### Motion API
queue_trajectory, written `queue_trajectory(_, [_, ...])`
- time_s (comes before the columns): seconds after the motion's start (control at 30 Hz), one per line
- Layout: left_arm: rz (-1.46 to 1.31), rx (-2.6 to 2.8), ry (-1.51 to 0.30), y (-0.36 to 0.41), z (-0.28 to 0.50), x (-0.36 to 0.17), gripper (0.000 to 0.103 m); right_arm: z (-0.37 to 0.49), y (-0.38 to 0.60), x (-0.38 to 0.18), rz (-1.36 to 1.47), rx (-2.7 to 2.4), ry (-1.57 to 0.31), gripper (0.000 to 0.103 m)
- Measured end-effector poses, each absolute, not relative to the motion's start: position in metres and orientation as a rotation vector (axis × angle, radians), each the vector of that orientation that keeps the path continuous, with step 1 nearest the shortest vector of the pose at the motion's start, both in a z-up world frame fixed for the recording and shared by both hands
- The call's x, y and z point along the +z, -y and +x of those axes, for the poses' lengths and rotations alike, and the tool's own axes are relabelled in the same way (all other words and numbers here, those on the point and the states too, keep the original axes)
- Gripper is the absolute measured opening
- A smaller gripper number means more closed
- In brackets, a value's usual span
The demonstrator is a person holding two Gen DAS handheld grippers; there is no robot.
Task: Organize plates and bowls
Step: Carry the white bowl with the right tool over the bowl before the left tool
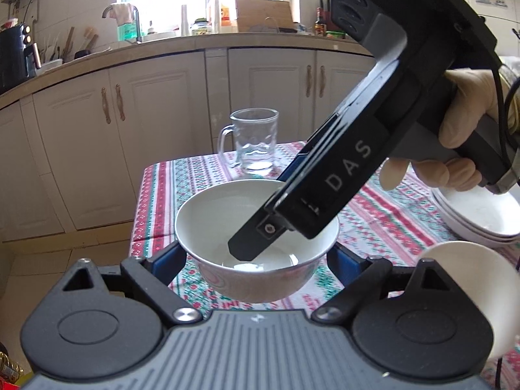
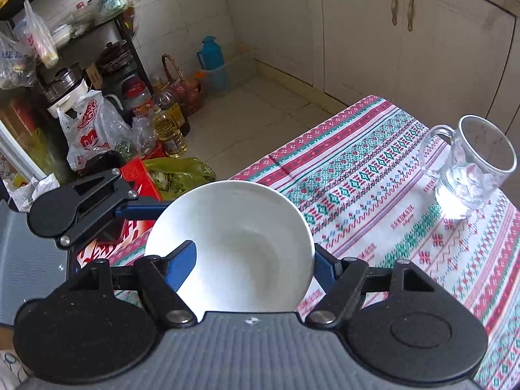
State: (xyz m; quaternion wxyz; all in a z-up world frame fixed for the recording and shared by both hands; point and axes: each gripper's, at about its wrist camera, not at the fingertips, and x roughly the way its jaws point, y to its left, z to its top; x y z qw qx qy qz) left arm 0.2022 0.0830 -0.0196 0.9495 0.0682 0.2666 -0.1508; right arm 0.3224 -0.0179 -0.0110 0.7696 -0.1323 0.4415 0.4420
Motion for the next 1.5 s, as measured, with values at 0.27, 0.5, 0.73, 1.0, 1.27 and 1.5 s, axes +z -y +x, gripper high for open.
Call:
queue_trajectory(0.27, [0.171,-0.332,-0.516,-0.070,0.173,0.000,0.093,0.288,0.039,0.008,-0.277,0.956,-0.924,0.080])
queue_trajectory(0.5, [0.185,-0.348,-0.497,-0.056,0.150,0.014,0.093,0.262,0.058,0.023,-0.258,0.953,-0.891,0.080])
queue_trajectory(0.73, [0.196,-0.379,-0.485,-0.038,0.132,0.023,0.093,0.236,0.082,0.033,-0.241,0.939,-0.863,0.080])
queue_trajectory(1.0, [0.207,-0.422,-0.499,-0.018,0.117,0.020,0.093,0.210,0.112,0.036,-0.217,0.908,-0.844,0.080])
queue_trajectory(1.27, [0.214,-0.455,-0.519,-0.004,0.106,0.015,0.093,0.191,0.137,0.033,-0.197,0.883,-0.839,0.080])
queue_trajectory(1.5, [0.217,-0.466,-0.550,0.003,0.106,0.009,0.093,0.185,0.148,0.026,-0.178,0.877,-0.843,0.080])
